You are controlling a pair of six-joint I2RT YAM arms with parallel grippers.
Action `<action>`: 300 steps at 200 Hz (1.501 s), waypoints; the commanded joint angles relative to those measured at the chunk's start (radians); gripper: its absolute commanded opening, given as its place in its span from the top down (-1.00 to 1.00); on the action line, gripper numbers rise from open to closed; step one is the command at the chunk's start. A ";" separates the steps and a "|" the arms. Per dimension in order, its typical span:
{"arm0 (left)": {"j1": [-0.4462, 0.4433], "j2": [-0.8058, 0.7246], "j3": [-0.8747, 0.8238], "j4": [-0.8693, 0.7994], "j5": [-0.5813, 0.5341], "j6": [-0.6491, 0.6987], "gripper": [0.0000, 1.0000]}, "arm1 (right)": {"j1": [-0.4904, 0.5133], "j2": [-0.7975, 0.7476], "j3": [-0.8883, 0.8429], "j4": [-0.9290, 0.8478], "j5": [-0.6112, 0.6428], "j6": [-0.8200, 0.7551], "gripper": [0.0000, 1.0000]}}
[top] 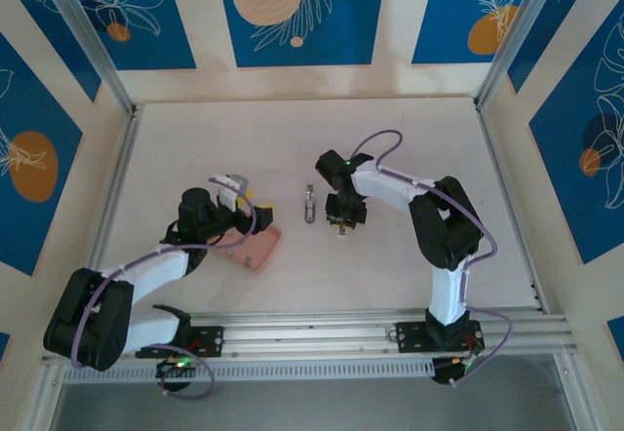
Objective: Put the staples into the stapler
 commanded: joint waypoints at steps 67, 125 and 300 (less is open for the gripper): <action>-0.006 0.001 -0.013 0.031 0.007 -0.003 -0.83 | -0.010 0.013 -0.018 -0.016 -0.022 0.019 0.55; -0.006 0.001 -0.012 0.029 0.006 -0.003 -0.83 | -0.010 0.029 -0.013 -0.013 -0.026 0.014 0.62; -0.006 -0.001 -0.013 0.032 0.007 -0.005 -0.83 | 0.006 -0.032 0.010 -0.060 0.020 0.020 0.78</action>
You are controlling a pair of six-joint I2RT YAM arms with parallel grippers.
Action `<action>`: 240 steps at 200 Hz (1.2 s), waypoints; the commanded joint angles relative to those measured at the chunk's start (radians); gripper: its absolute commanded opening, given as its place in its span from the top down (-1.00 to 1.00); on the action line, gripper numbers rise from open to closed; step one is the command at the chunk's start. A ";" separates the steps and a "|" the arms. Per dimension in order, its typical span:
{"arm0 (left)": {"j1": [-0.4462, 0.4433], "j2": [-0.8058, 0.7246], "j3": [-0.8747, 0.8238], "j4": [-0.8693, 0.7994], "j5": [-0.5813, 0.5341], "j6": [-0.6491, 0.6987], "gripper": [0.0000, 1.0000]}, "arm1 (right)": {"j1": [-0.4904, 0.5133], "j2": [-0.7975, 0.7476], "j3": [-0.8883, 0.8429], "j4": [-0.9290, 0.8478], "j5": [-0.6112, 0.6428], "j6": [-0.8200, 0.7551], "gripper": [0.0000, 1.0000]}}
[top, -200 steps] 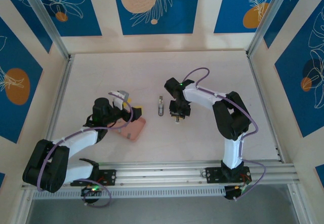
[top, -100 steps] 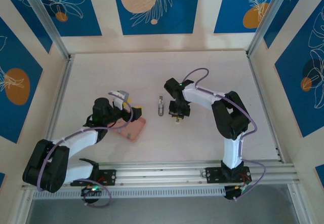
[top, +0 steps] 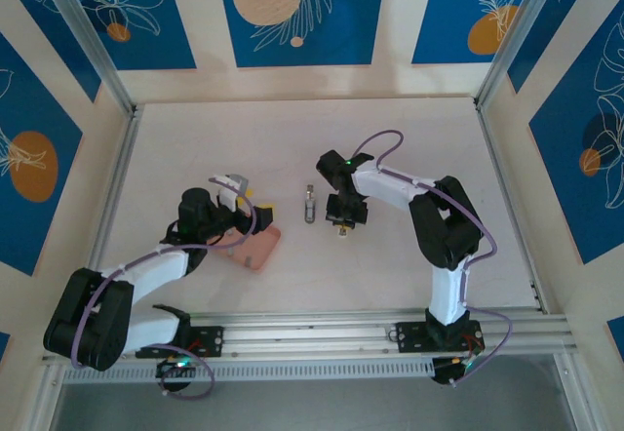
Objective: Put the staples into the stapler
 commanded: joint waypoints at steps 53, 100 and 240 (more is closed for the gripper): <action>-0.006 0.001 -0.013 0.034 0.008 -0.007 -0.83 | 0.014 -0.070 0.008 -0.047 0.034 0.024 0.79; -0.006 0.001 -0.016 0.037 0.010 -0.009 -0.83 | 0.022 -0.094 0.031 -0.099 0.085 0.017 0.78; -0.005 -0.008 -0.017 0.039 0.011 -0.010 -0.83 | -0.099 -0.041 -0.112 -0.378 0.329 0.006 0.78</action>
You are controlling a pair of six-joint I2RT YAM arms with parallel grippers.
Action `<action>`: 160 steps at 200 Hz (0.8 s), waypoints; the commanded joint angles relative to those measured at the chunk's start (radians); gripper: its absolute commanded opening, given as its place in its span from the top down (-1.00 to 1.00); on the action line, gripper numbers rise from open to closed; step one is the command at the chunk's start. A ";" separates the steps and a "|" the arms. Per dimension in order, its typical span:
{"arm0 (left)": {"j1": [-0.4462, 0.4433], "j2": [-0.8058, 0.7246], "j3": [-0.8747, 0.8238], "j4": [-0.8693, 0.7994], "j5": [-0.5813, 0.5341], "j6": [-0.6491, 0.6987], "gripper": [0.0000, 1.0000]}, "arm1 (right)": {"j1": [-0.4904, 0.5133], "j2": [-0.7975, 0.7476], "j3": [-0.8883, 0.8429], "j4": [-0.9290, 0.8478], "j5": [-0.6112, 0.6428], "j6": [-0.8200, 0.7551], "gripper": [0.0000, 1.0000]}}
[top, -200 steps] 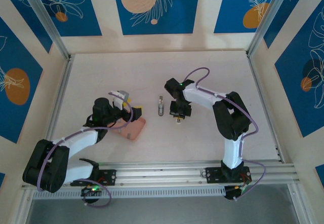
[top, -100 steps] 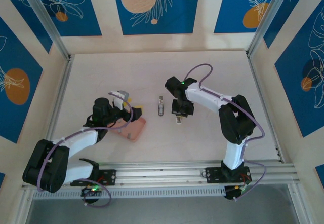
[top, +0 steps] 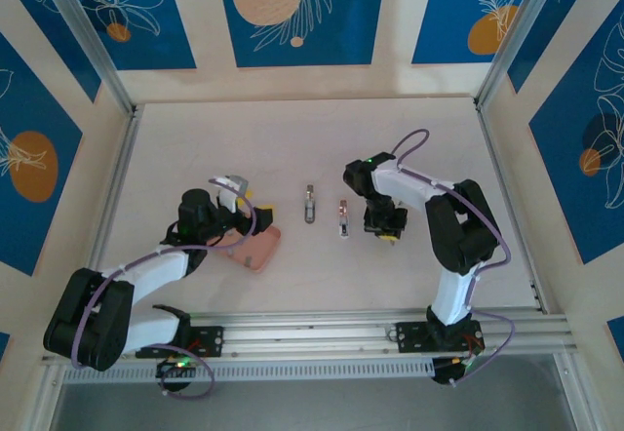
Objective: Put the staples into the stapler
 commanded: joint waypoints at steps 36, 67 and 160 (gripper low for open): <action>-0.006 -0.006 -0.007 0.031 0.010 -0.009 -0.83 | 0.008 0.085 -0.018 -0.044 0.064 0.018 0.78; -0.005 -0.005 -0.006 0.029 0.010 -0.009 -0.83 | 0.013 0.106 -0.035 0.000 0.034 0.013 0.77; -0.006 0.003 -0.004 0.031 0.011 -0.009 -0.83 | 0.062 0.142 0.004 0.046 -0.018 0.001 0.55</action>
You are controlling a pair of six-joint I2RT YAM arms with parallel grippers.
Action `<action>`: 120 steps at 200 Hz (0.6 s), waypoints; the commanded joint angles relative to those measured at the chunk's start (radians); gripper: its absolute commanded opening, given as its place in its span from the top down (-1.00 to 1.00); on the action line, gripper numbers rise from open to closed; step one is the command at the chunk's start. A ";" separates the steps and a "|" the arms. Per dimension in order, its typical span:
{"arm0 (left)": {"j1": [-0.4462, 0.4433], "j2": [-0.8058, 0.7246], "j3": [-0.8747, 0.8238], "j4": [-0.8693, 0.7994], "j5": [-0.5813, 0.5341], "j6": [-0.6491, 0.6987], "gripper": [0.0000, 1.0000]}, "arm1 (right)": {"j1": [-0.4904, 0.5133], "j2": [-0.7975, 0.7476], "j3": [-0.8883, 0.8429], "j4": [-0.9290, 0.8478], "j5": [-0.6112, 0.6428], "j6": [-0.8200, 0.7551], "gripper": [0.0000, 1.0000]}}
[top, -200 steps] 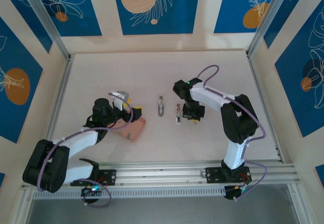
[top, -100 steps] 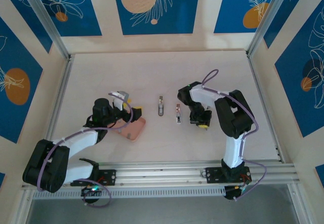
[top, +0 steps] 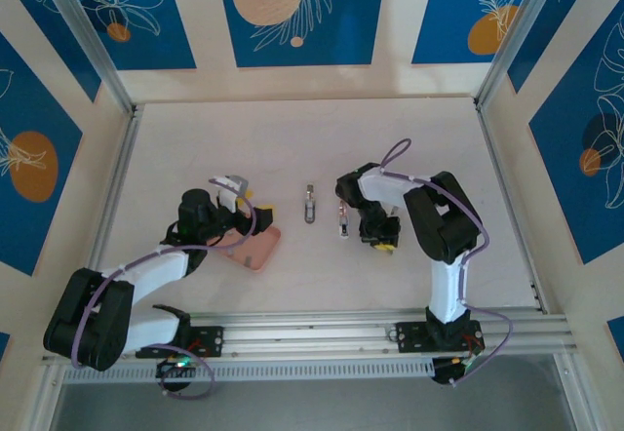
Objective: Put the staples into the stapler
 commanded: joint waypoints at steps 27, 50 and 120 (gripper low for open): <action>-0.006 0.003 -0.004 0.033 0.012 -0.010 -0.83 | 0.043 0.002 0.068 -0.012 -0.019 0.002 0.47; -0.006 0.003 -0.004 0.035 0.014 -0.013 -0.83 | 0.055 -0.038 0.082 -0.017 -0.017 -0.008 0.44; -0.018 0.013 -0.021 0.147 0.140 -0.027 -0.85 | -0.106 -0.259 -0.127 0.179 -0.274 -0.141 0.35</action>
